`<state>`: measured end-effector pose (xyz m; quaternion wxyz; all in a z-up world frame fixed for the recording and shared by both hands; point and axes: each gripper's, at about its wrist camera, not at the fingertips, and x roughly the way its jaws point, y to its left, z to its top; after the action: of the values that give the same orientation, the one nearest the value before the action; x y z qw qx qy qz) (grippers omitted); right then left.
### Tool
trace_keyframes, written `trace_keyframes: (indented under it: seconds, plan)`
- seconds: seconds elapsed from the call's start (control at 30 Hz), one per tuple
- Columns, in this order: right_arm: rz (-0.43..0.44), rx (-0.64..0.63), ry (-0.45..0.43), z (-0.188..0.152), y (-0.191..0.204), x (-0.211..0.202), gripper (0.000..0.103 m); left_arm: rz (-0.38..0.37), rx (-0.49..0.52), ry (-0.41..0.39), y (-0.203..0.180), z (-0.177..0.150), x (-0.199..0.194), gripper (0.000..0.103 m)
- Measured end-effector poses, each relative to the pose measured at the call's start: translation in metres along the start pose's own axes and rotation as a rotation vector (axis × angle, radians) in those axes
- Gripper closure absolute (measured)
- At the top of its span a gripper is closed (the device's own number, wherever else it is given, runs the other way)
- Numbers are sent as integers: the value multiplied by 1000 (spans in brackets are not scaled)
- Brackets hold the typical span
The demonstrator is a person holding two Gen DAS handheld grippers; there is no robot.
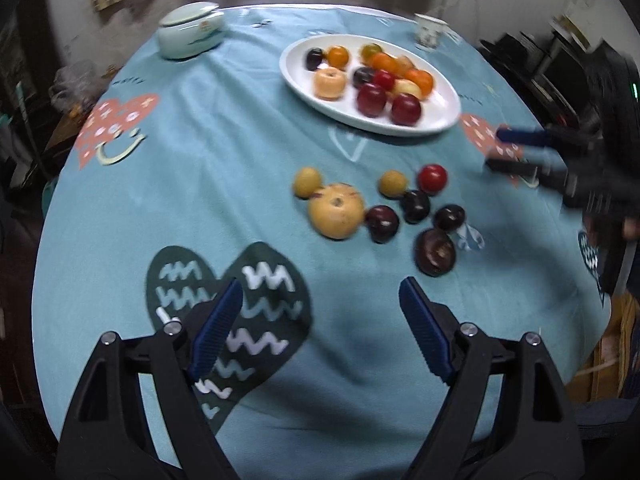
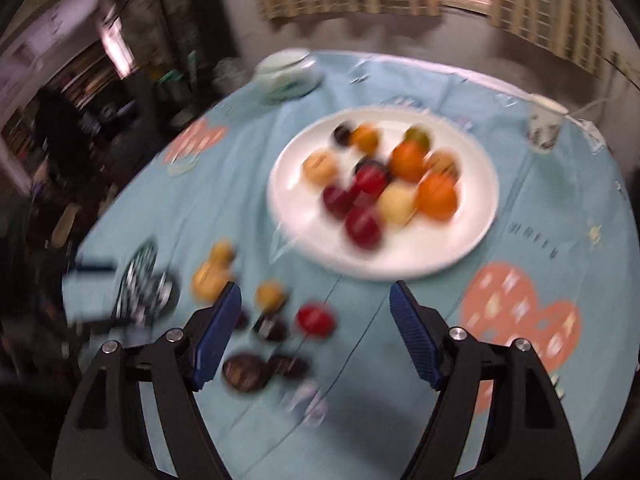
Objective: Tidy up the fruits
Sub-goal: 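Move both tools back over the fruit cluster, then grasp the large dark plum with the left gripper while the right grasps a dark plum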
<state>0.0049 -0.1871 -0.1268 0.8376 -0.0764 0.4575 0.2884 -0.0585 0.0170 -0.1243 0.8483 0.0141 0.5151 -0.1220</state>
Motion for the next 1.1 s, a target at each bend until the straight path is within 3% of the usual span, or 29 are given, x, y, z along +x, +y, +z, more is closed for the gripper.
trace_keyframes:
  seconds: [0.07, 0.17, 0.27, 0.4, 0.47, 0.53, 0.7, 0.87, 1.1]
  plan:
    - [-37, -4, 57, -17, 4, 15, 30, -9, 24, 0, -8, 0, -1, 21]
    - [-20, 92, 69, -24, -5, 30, 50, -2, 43, -5, -14, -4, -7, 21]
    - [15, 184, 56, -21, -15, 34, 51, 9, 29, -7, -12, -13, -14, 21]
    - [70, 180, 123, -20, -6, 50, 51, 21, -6, 4, -6, -25, -17, 21]
    - [110, 237, 125, -20, -10, 51, 53, 20, -21, 6, -5, -28, -17, 21]
    - [134, 262, 129, -22, -15, 48, 70, 17, -20, 3, -8, -28, -17, 21]
    - [148, 252, 109, -32, -17, 30, 71, -9, 49, -8, -37, -17, -7, 20]
    - [146, 361, 51, -54, -40, 10, 71, -19, 145, -10, -81, 0, 23, 20]
    - [126, 410, 37, -82, -62, -14, 71, -3, 72, 59, -93, 19, 72, 20]
